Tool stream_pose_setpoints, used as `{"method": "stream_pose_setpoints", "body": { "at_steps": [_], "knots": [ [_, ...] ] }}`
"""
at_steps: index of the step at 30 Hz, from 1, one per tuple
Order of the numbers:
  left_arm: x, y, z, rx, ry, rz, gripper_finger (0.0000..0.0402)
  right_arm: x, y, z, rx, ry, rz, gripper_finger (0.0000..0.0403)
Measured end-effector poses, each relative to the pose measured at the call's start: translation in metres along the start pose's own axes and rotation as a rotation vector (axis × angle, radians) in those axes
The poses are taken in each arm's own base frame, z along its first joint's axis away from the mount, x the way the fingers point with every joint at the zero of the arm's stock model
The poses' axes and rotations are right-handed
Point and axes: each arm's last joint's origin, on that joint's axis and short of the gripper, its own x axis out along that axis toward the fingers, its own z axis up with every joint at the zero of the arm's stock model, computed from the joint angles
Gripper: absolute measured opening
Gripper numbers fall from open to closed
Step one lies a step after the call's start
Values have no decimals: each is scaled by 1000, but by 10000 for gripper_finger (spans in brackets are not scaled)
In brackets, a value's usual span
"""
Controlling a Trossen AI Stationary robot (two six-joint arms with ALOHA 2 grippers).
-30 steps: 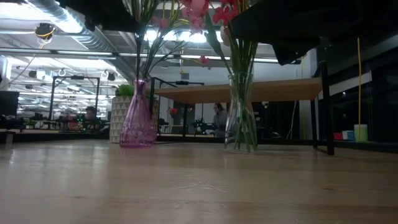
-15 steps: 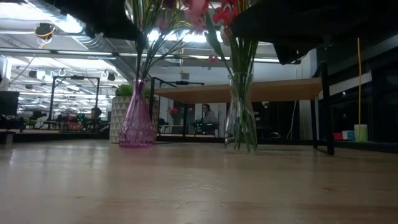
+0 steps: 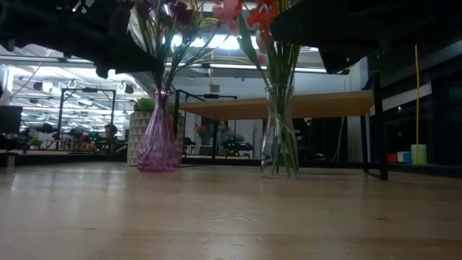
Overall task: Pick and place flowers into a vace then onto a shelf
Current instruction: Put the purple flowers into the pink vase
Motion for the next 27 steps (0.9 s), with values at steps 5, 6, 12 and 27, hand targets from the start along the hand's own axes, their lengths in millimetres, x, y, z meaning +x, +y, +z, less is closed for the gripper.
{"method": "stream_pose_setpoints", "body": {
  "at_steps": [5, 6, 12, 27],
  "knots": [
    [1, 3, -3, 1, 7, 1, 8, 1, -2, 0, 1, 0, -6, 5],
    [1, 3, -3, 1, 7, 1, 9, 1, -2, 0, 1, 0, -6, 5],
    [1, 3, -3, 8, 8, 2, 40, 1, -2, 0, 0, 0, -7, 5],
    [1, 2, -5, 9, 25, -40, 164, 1, -2, 0, -4, 1, -7, 5]
  ]
}}
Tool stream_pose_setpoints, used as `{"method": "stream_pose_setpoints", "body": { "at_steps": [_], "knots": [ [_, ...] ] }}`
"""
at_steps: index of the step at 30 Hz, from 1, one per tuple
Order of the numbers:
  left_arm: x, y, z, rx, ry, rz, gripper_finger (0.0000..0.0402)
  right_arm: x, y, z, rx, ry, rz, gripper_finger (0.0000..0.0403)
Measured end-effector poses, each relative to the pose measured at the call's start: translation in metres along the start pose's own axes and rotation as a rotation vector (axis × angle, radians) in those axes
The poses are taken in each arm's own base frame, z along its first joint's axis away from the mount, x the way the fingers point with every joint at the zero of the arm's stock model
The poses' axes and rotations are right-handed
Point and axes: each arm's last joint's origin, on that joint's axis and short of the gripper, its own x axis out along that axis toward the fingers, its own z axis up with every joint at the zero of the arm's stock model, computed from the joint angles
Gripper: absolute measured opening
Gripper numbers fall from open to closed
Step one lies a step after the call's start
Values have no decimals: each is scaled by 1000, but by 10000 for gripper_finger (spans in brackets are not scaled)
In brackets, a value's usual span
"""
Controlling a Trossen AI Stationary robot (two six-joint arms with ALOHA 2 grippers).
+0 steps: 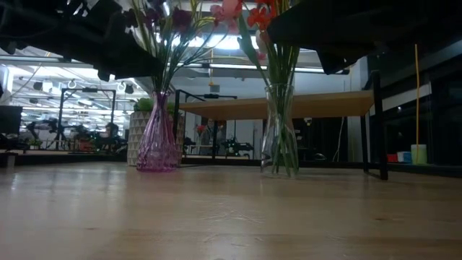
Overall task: Pick and place flowers into a vace then onto a shelf
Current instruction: Put the purple flowers into the pink vase, then put the transparent vase on the shelf
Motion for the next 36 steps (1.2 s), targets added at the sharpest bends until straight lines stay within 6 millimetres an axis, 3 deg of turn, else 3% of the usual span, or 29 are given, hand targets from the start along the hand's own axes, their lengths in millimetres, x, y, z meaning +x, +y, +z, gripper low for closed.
{"method": "stream_pose_setpoints", "body": {
  "at_steps": [8, 21, 27, 32, 36],
  "knots": [
    [-7, 3, 5, 25, -5, -18, 182, 0, 0, 0, 1, 3, -1, 5],
    [-42, 0, 8, 55, 27, -150, 183, -1, 0, 0, 46, 9, -1, 5],
    [-59, -4, 3, 72, 77, -280, 181, -20, -8, 21, 77, 54, -12, 5],
    [-72, -11, -1, 110, 95, -381, 143, -42, -18, 39, -10, 46, -8, 5],
    [-80, -13, -6, 104, 123, -425, 88, -62, -39, 33, -30, 39, -28, 5]
  ]
}}
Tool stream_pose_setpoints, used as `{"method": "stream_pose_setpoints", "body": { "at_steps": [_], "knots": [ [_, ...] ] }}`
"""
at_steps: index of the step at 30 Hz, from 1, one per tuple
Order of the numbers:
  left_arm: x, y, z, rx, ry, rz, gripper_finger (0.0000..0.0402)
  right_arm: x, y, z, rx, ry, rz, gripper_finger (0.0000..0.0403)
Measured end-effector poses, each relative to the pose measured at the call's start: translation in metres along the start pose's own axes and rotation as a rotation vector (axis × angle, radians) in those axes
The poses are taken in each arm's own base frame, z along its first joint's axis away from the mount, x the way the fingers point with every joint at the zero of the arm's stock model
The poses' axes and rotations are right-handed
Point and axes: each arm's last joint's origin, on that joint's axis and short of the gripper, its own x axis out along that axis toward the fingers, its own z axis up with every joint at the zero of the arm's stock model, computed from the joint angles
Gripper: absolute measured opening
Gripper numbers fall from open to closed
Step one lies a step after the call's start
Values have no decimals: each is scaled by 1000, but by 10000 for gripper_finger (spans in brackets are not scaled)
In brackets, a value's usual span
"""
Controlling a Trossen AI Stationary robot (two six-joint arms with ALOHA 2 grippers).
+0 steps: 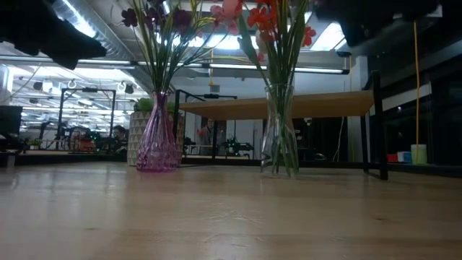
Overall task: Pick and place flowers into a vace then onto a shelf
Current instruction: Put the transparent vase on the shelf
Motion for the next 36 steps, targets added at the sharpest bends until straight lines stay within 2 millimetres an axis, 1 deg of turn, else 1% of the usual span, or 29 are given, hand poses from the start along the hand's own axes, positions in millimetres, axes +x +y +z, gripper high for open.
{"method": "stream_pose_setpoints", "body": {
  "at_steps": [5, 7, 9, 13, 20, 23, 26, 29, 33, 36],
  "knots": [
    [-3, -3, -1, 18, 2, -11, 18, -25, -24, -16, 15, -55, -13, 2],
    [-3, -3, -2, 39, 2, -10, 6, -33, -29, -23, -6, -88, -9, 3],
    [-3, -2, -1, 48, -2, 9, 4, -40, -34, -31, -33, -111, -9, 4],
    [-2, 1, -1, 0, -17, 86, 2, -50, -42, -45, -5, -154, -6, 4],
    [-2, 0, -3, -7, -2, 59, 2, -53, -46, -63, 96, -137, 0, 5],
    [-2, 0, -3, -7, 3, 42, 2, -53, -46, -62, 154, -141, 2, 5],
    [-2, 0, -3, -7, 7, 30, 4, -53, -47, -63, 162, -139, -30, 5],
    [-2, 0, -3, -7, 6, 31, 2, -53, -48, -63, 136, -143, -66, 5],
    [-2, 0, -3, -6, 5, 35, 4, -53, -49, -63, 81, -141, -74, 5],
    [-2, 0, -3, 34, 6, 36, 5, -53, -49, -62, 61, -144, -97, 5]
  ]
}}
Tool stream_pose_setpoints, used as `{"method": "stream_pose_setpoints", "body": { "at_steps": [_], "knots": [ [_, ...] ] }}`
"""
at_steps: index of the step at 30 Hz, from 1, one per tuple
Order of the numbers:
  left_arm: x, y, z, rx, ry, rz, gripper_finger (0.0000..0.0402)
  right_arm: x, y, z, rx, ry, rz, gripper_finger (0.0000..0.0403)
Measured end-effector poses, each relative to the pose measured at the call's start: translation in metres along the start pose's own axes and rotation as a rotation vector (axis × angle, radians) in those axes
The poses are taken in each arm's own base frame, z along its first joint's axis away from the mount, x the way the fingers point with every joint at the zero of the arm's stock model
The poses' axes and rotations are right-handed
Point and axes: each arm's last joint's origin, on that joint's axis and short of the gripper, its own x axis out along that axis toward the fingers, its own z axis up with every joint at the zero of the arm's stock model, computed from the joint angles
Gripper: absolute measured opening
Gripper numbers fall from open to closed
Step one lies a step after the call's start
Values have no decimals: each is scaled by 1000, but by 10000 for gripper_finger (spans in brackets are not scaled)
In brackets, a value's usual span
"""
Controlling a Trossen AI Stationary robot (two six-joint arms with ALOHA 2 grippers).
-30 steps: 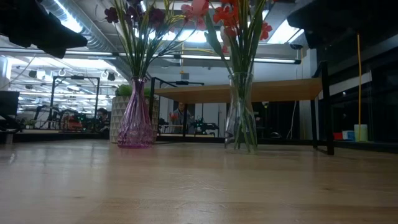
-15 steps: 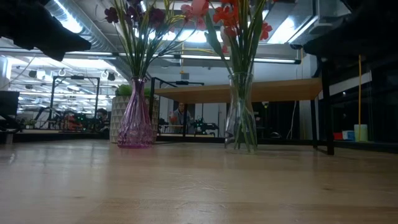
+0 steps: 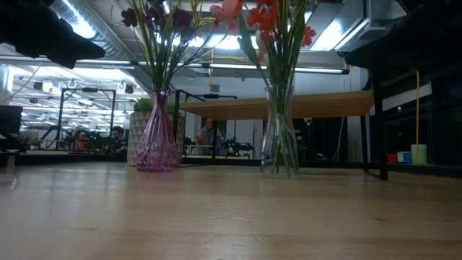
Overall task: Pick and place flowers into a vace then onto a shelf
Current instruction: Put the transparent vase on the shelf
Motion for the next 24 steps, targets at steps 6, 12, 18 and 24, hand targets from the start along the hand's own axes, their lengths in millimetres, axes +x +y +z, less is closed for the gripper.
{"method": "stream_pose_setpoints", "body": {
  "at_steps": [6, 12, 18, 24],
  "knots": [
    [1, 2, 0, 44, -3, 28, 2, 3, -6, 0, 32, -3, -59, 30],
    [8, 9, 1, 11, 6, 77, 3, 11, -21, 1, 84, 6, -132, 112],
    [16, 17, -1, 17, 53, 86, 4, 15, -30, 1, 133, 2, -174, 198],
    [20, 23, -4, -1, 96, 91, 3, 15, -30, 1, 137, 3, -176, 263]
  ]
}}
